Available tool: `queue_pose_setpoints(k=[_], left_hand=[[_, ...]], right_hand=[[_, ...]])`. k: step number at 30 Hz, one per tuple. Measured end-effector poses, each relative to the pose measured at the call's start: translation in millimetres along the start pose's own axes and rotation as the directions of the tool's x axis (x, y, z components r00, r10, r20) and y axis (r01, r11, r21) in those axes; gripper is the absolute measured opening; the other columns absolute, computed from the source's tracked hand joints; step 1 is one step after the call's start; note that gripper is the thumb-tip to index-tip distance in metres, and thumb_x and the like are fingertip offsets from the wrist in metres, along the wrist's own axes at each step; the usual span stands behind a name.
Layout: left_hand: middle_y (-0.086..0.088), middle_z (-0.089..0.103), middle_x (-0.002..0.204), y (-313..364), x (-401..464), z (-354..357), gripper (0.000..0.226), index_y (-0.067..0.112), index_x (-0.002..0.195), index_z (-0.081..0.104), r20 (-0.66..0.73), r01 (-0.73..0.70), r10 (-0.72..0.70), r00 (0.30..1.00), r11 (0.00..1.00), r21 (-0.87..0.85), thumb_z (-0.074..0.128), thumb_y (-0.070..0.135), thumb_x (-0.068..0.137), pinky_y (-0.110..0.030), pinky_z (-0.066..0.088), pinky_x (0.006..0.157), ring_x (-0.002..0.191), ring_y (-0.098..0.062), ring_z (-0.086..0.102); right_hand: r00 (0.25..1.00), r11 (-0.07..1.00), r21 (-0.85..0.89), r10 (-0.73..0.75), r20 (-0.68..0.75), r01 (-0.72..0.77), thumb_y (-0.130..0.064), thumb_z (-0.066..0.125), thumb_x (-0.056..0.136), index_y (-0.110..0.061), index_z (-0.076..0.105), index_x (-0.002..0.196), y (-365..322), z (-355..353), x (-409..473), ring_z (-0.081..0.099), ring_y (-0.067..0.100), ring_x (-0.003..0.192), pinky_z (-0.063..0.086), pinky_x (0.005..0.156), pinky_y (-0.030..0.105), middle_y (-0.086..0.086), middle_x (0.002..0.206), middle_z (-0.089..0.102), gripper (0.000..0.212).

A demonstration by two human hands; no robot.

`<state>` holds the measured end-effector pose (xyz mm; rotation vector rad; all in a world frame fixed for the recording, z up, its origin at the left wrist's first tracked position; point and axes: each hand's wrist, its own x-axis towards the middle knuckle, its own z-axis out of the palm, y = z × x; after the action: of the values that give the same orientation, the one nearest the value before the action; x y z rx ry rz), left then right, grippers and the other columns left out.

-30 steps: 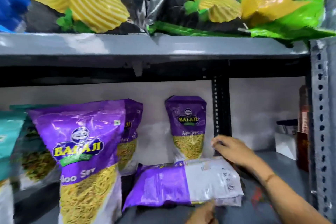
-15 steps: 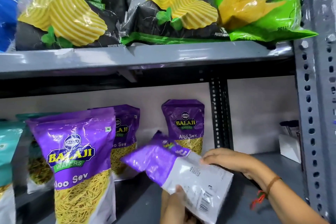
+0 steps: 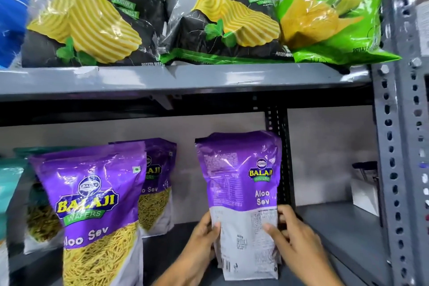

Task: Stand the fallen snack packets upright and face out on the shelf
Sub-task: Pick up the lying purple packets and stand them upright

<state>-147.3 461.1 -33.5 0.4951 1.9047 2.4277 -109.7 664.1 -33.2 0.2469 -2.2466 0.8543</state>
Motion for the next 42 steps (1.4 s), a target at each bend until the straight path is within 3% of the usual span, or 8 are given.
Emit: queue_pose_setpoints(k=[6, 11, 15, 21, 27, 32, 36, 42], left_hand=[[-0.003, 0.073, 0.120, 11, 0, -2, 0.056, 0.024, 0.121, 0.066, 0.035, 0.126, -0.127, 0.991, 0.992, 0.013, 0.032, 0.060, 0.094, -0.045, 0.050, 0.102, 0.114, -0.022, 0.067], [-0.006, 0.077, 0.108, 5, -2, 4, 0.068, 0.024, 0.106, 0.072, -0.171, 0.178, -0.166, 0.971, 0.982, 0.056, 0.027, 0.071, 0.088, -0.040, 0.054, 0.089, 0.102, -0.023, 0.071], [-0.010, 0.081, 0.084, -6, -7, 3, 0.058, 0.016, 0.078, 0.081, -0.300, 0.021, 0.038, 0.953, 0.982, 0.190, 0.046, 0.062, 0.088, -0.037, 0.058, 0.083, 0.082, -0.027, 0.076], [-0.003, 0.073, 0.060, -2, -25, 18, 0.034, 0.010, 0.061, 0.076, -0.154, -0.173, 0.207, 0.966, 0.963, 0.206, 0.068, 0.032, 0.084, -0.016, 0.049, 0.054, 0.057, -0.013, 0.063], [0.007, 0.063, 0.085, -5, 0, 0, 0.041, 0.032, 0.089, 0.060, -0.318, -0.154, 0.266, 0.910, 0.929, 0.337, 0.087, 0.034, 0.058, -0.029, 0.049, 0.085, 0.078, -0.011, 0.060], [-0.006, 0.067, 0.123, -12, 10, -8, 0.087, 0.018, 0.124, 0.052, 0.002, 0.066, -0.068, 0.998, 0.964, 0.258, 0.089, 0.040, 0.048, -0.019, 0.049, 0.090, 0.115, -0.019, 0.064], [-0.010, 0.076, 0.113, -23, 11, -8, 0.063, 0.006, 0.120, 0.062, 0.086, -0.007, -0.021, 0.996, 0.950, 0.311, 0.088, 0.007, 0.063, -0.013, 0.055, 0.071, 0.100, -0.017, 0.073], [-0.001, 0.076, 0.110, -32, 8, -11, 0.085, 0.017, 0.118, 0.064, 0.020, -0.047, 0.043, 0.999, 0.934, 0.354, 0.090, 0.038, 0.040, -0.015, 0.056, 0.077, 0.101, -0.013, 0.072]], right_hand=[[0.979, 0.979, 0.202, 0.081, -0.186, -0.042, -0.048, 0.080, 0.060, -0.052, 0.036, 0.098, -8, 7, -20, 0.055, 0.004, 0.086, 0.050, 0.076, 0.027, -0.017, 0.096, 0.047, 0.058], [0.988, 0.981, 0.184, 0.036, 0.151, -0.063, -0.099, 0.041, 0.031, -0.051, 0.033, 0.122, -27, 21, -44, 0.038, -0.008, 0.110, 0.042, 0.100, 0.024, -0.034, 0.114, 0.029, 0.103], [0.958, 0.985, 0.085, 0.125, 0.260, -0.151, -0.103, 0.023, 0.021, -0.034, 0.006, 0.144, -36, 9, -34, 0.020, 0.007, 0.124, 0.019, 0.107, 0.022, -0.015, 0.124, 0.017, 0.142], [0.932, 0.869, 0.413, 0.132, 0.337, -0.272, -0.058, 0.080, 0.046, -0.051, 0.041, 0.120, -10, 7, -12, 0.036, -0.028, 0.110, 0.034, 0.090, 0.009, -0.021, 0.122, 0.046, 0.083], [0.956, 0.822, 0.491, 0.222, 0.190, -0.288, -0.009, 0.070, 0.077, -0.041, 0.046, 0.107, 16, 4, -4, 0.062, -0.004, 0.100, 0.048, 0.078, 0.016, -0.010, 0.116, 0.065, 0.050], [0.931, 0.793, 0.502, 0.220, 0.291, -0.345, -0.007, 0.068, 0.085, -0.022, 0.050, 0.121, 30, 4, -1, 0.072, 0.005, 0.083, 0.054, 0.066, 0.015, 0.004, 0.107, 0.070, 0.043], [0.913, 0.798, 0.487, 0.183, 0.364, -0.355, -0.005, 0.060, 0.091, -0.022, 0.052, 0.123, 32, 7, 6, 0.070, -0.005, 0.085, 0.052, 0.069, 0.010, -0.002, 0.119, 0.066, 0.037], [0.895, 0.766, 0.516, 0.169, 0.413, -0.383, -0.010, 0.072, 0.083, -0.031, 0.040, 0.134, 35, 9, 16, 0.060, 0.004, 0.114, 0.047, 0.091, 0.016, -0.017, 0.124, 0.058, 0.063]])
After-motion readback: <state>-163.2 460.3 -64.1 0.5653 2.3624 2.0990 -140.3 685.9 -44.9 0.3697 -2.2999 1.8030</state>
